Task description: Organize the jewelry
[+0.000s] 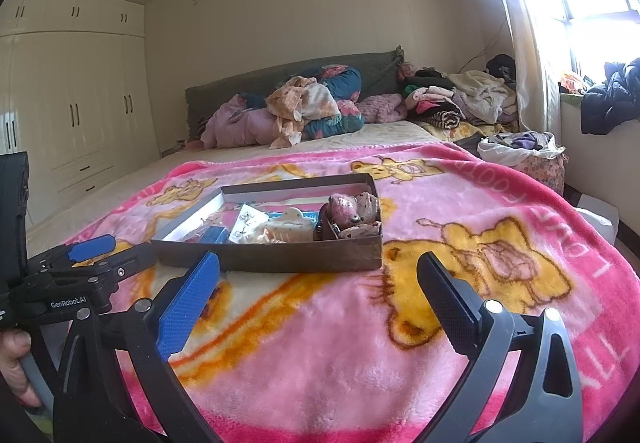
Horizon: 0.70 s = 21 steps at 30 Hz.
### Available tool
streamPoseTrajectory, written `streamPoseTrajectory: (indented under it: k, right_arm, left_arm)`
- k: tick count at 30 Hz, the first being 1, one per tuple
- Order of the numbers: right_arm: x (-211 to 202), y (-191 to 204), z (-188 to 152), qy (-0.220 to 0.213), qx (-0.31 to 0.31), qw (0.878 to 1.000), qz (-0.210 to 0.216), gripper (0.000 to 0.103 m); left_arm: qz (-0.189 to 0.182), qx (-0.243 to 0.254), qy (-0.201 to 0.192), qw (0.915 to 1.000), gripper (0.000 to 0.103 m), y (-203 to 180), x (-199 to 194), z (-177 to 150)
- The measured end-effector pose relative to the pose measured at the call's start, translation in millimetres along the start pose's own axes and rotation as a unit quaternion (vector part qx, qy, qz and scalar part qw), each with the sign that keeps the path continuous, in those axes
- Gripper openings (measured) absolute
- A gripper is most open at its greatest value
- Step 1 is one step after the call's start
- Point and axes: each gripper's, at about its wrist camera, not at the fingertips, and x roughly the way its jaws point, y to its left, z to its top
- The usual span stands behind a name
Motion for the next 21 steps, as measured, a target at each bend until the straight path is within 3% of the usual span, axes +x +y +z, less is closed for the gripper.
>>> streamPoseTrajectory:
  k: [21]
  right_arm:
    - [-1.4,1.1,1.4,-0.001,0.000,1.000,0.003,0.097]
  left_arm:
    - [0.001,-0.001,-0.002,1.0000,0.091,1.8,-0.8,1.1]
